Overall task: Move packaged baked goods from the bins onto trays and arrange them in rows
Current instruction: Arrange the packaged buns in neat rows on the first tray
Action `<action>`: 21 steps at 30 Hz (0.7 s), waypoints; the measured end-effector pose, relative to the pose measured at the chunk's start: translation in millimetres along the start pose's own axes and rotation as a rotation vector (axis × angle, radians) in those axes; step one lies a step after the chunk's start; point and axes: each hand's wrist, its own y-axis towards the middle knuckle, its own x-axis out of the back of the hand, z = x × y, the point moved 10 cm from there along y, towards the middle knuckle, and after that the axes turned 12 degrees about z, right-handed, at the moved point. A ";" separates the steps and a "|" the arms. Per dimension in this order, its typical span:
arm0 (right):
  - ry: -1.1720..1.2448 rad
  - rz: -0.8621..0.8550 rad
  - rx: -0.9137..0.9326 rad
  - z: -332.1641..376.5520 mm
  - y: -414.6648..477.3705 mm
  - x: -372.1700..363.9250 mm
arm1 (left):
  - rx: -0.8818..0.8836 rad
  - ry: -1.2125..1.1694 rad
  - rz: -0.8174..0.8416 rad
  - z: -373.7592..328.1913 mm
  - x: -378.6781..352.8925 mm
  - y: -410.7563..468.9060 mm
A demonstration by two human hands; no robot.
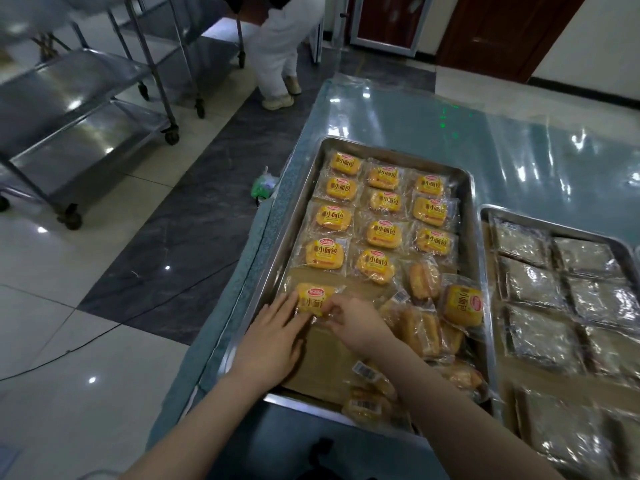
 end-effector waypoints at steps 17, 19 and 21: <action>-0.204 -0.163 -0.321 -96.8 -89.7 33.8 | -0.018 -0.076 -0.057 -22.1 9.0 12.7; -0.127 -0.183 -0.243 -90.4 -88.7 31.0 | -0.047 -0.099 -0.043 -29.9 9.6 15.8; -0.024 -0.202 -0.162 -79.5 -85.3 28.5 | -0.076 -0.127 -0.030 -37.4 10.7 17.8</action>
